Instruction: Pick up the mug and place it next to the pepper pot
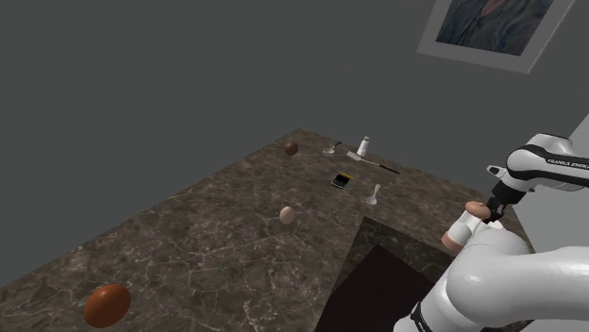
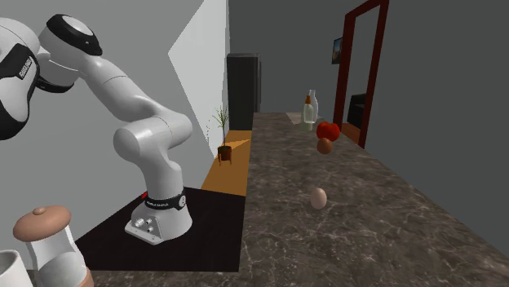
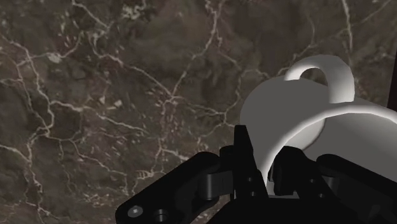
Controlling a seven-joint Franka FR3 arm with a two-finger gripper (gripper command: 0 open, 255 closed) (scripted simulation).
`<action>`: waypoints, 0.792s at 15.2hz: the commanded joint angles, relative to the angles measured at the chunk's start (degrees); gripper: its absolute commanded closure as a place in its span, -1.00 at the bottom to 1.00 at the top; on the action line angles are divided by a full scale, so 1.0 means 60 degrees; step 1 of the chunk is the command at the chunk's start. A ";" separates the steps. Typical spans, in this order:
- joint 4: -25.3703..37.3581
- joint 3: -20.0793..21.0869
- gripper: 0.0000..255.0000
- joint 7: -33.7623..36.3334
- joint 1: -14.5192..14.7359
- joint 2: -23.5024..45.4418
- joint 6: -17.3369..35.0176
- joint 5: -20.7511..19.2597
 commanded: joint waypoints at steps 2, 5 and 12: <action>0.0001 0.0000 -1.00 0.0000 0.0001 0.0000 0.0001 0.0000; 0.0001 0.0000 -1.00 0.0001 0.0001 0.0000 0.0001 0.0000; 0.0692 0.0976 -1.00 -0.0237 -0.0256 -0.0020 -0.1022 0.0639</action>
